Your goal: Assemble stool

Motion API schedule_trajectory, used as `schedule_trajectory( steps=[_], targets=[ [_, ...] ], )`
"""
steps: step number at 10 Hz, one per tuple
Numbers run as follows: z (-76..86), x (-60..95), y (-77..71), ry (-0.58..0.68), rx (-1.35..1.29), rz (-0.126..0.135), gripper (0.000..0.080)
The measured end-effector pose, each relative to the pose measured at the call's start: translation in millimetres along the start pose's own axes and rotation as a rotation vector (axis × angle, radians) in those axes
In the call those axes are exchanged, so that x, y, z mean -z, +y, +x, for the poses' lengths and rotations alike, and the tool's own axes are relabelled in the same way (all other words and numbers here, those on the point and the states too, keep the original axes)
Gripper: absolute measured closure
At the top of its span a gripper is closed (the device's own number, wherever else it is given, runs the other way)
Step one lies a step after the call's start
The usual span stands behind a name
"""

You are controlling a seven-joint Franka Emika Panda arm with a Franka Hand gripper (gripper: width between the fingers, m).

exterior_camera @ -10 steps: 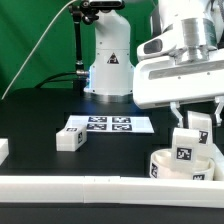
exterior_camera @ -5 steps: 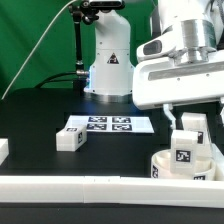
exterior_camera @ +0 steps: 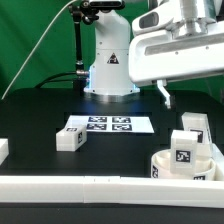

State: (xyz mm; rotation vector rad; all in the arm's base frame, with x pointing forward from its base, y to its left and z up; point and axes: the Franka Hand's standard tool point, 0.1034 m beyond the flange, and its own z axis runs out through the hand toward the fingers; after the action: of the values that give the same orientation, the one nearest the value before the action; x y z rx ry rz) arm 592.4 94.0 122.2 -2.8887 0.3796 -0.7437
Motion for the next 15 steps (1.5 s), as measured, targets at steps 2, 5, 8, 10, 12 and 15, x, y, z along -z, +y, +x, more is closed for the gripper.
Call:
schedule_trajectory(
  steps=[2,5,8,10,12,15],
  targets=[
    [-3.4,-2.1,0.4,-0.006,0.002,-0.002,0.0151],
    [-5.9,-3.4,1.4,-0.03,0.003,-0.004,0.0151],
    [-21.3,-6.5,5.1,-0.178,0.05,-0.013,0.0151],
    [-20.8,-5.9,5.1,-0.326,0.036,-0.012,0.0151],
    [-27.2,-3.4,5.8,-0.453,0.022,-0.011,0.0151],
    [-20.2,-5.2,5.0,-0.482,0.193,-0.02,0.0151]
  ],
)
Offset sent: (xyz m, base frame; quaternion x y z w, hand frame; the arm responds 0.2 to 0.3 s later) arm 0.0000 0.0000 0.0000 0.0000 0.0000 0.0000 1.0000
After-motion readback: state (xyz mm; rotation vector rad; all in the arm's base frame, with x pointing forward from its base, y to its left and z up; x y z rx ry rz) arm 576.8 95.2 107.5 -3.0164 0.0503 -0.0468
